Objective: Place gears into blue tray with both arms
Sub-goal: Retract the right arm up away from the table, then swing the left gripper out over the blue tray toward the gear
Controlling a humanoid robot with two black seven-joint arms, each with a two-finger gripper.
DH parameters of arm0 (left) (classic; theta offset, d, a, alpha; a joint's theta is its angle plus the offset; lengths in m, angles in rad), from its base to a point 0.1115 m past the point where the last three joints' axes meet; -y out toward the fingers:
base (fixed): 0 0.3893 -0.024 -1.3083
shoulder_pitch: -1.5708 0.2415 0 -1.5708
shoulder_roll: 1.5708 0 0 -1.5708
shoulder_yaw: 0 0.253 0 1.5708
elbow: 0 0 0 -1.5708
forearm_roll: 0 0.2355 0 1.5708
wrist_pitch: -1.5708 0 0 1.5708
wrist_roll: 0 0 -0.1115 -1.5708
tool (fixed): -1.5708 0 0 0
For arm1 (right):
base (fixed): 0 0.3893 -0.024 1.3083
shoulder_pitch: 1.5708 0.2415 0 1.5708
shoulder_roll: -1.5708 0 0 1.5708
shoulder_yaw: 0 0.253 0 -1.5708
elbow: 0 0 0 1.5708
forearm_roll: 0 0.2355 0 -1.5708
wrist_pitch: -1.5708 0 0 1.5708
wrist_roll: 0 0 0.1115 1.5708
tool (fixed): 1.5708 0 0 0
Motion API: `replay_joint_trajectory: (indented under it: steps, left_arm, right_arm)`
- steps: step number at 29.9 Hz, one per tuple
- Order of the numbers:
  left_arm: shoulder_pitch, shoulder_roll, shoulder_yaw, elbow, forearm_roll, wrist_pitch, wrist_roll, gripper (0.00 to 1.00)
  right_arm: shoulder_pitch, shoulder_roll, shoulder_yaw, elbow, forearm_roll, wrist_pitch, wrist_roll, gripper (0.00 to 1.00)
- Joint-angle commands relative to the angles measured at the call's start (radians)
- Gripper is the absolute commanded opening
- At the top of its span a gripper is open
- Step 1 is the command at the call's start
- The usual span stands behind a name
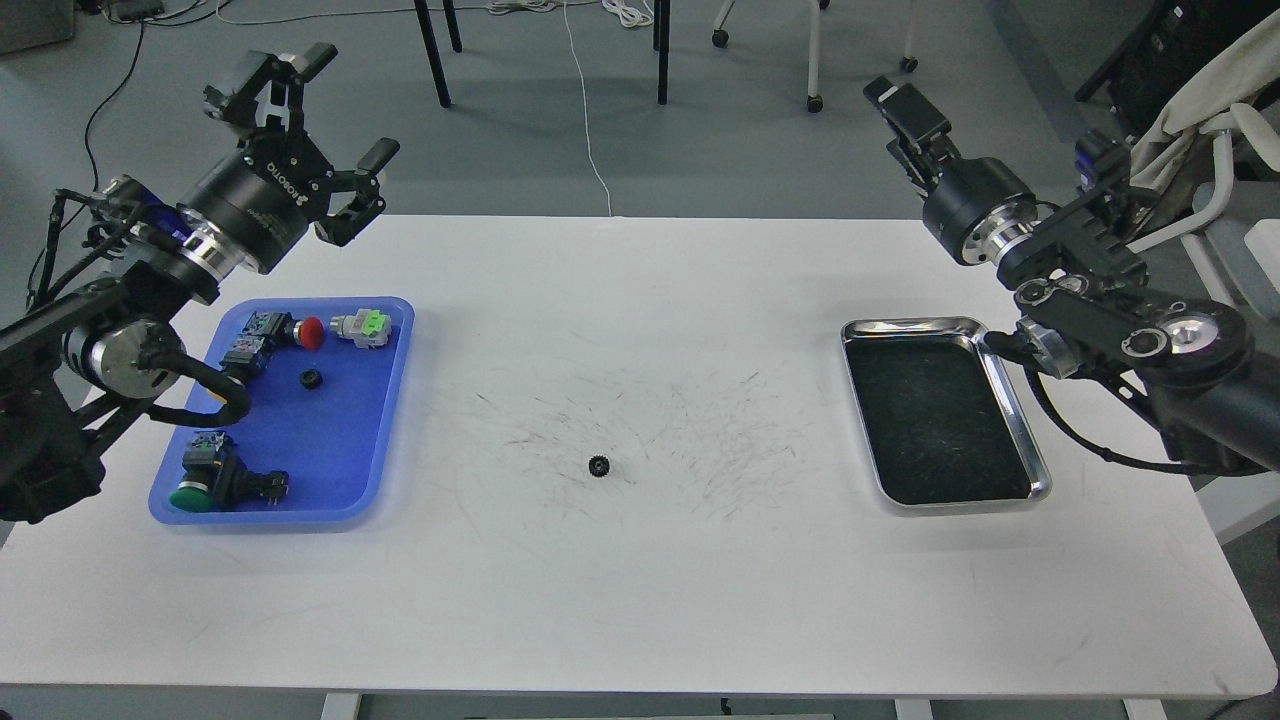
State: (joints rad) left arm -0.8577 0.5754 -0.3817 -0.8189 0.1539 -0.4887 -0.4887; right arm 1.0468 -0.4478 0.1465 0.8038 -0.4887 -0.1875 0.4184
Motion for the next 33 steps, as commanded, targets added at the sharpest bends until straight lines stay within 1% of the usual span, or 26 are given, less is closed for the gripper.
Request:
replay_joint_trajectory:
  steps: [1, 4, 6, 9, 11, 14, 17, 20, 24, 27, 29, 31, 33]
  left_arm:
    - [0.0, -0.061, 0.0, 0.058, 0.105, 0.039, 0.0, 0.97]
    - [0.0, -0.074, -0.002, 0.093, 0.131, 0.065, 0.0, 0.97]
    - [-0.001, -0.077, -0.002, 0.125, 0.127, 0.053, 0.0, 0.97]
    - [-0.001, -0.08, -0.003, 0.122, 0.119, 0.003, 0.0, 0.98]
    - [-0.001, -0.083, 0.001, 0.123, 0.133, 0.0, 0.0, 0.99]
    - [-0.001, -0.085, 0.027, 0.072, 0.139, 0.059, 0.0, 0.99]
    - [-0.009, -0.08, 0.105, 0.041, 0.16, 0.088, 0.0, 0.99]
    - [-0.015, -0.077, 0.139, -0.008, 0.222, 0.127, 0.0, 0.99]
    - [-0.026, -0.083, 0.187, -0.058, 0.352, 0.153, 0.0, 0.99]
    - [-0.044, -0.078, 0.201, -0.109, 0.404, 0.202, 0.0, 0.99]
    - [-0.055, -0.069, 0.222, -0.152, 0.456, 0.223, 0.0, 0.99]
    - [-0.067, -0.066, 0.244, -0.16, 0.545, 0.251, 0.0, 0.99]
    - [-0.067, -0.072, 0.26, -0.175, 0.633, 0.269, 0.0, 0.99]
  right_arm:
    - [-0.001, -0.046, 0.045, -0.002, 0.071, 0.028, -0.018, 0.92]
    - [-0.001, -0.064, 0.079, 0.0, 0.126, 0.057, -0.044, 0.93]
    - [-0.001, -0.086, 0.093, 0.0, 0.151, 0.077, -0.055, 0.94]
    - [-0.001, -0.118, 0.102, 0.003, 0.191, 0.106, -0.059, 0.94]
    - [-0.001, -0.129, 0.102, 0.002, 0.212, 0.114, -0.059, 0.94]
    - [0.001, -0.163, 0.1, 0.002, 0.254, 0.154, -0.067, 0.95]
    - [-0.001, -0.187, 0.102, -0.003, 0.289, 0.218, -0.116, 0.95]
    - [-0.004, -0.209, 0.093, -0.003, 0.34, 0.234, -0.15, 0.96]
    - [-0.011, -0.224, 0.09, -0.009, 0.389, 0.243, -0.158, 0.96]
    - [-0.014, -0.245, 0.084, -0.005, 0.395, 0.249, -0.161, 0.96]
    - [-0.014, -0.252, 0.082, -0.005, 0.397, 0.258, -0.184, 0.96]
    - [-0.016, -0.255, 0.082, -0.006, 0.412, 0.269, -0.205, 0.96]
    - [-0.016, -0.259, 0.081, -0.009, 0.439, 0.275, -0.211, 0.96]
